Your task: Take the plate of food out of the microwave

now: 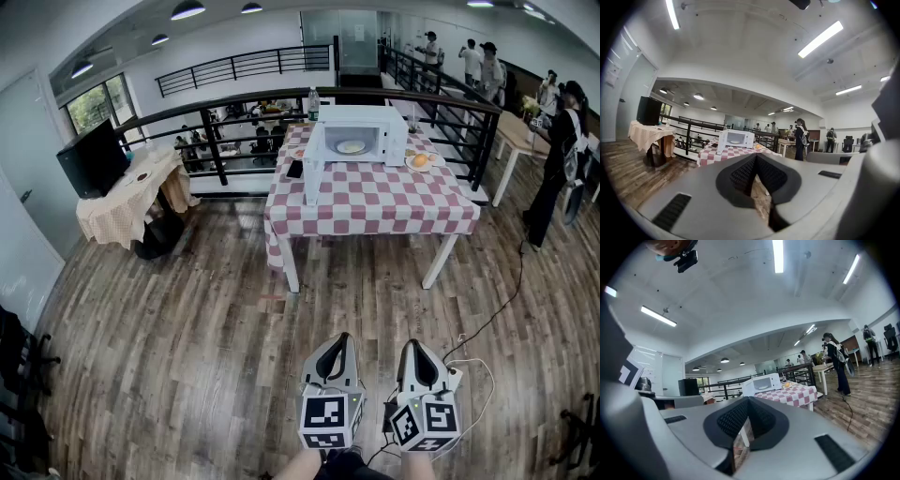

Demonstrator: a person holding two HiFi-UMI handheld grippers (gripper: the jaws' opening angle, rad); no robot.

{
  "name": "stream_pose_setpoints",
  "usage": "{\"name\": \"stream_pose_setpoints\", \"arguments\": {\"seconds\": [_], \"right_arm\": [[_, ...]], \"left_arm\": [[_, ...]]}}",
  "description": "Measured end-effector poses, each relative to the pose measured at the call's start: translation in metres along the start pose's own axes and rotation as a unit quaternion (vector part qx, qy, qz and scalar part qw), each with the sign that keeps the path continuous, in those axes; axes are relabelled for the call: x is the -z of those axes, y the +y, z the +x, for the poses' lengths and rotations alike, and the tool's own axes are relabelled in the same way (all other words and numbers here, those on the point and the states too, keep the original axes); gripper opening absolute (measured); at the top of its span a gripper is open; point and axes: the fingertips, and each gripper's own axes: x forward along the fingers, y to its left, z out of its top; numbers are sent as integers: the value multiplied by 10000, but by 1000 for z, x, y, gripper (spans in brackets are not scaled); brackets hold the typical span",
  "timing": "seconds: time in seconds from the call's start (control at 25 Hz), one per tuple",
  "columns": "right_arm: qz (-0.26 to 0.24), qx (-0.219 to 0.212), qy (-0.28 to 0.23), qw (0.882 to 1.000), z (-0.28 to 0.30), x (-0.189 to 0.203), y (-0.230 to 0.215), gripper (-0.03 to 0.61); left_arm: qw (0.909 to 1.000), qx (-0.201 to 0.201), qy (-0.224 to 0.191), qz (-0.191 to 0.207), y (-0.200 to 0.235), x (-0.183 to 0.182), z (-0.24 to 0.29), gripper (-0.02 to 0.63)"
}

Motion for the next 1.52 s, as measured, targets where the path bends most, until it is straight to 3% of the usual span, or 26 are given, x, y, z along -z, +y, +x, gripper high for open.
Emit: {"name": "stream_pose_setpoints", "arguments": {"seconds": [0.96, 1.52], "right_arm": [[94, -285, -145, 9994, 12, -11, -21, 12], [277, -437, 157, 9985, 12, 9, -47, 12]], "left_arm": [[9998, -172, -3, -96, -9, 6, 26, 8], [9986, -482, 141, -173, -11, 22, 30, 8]]}}
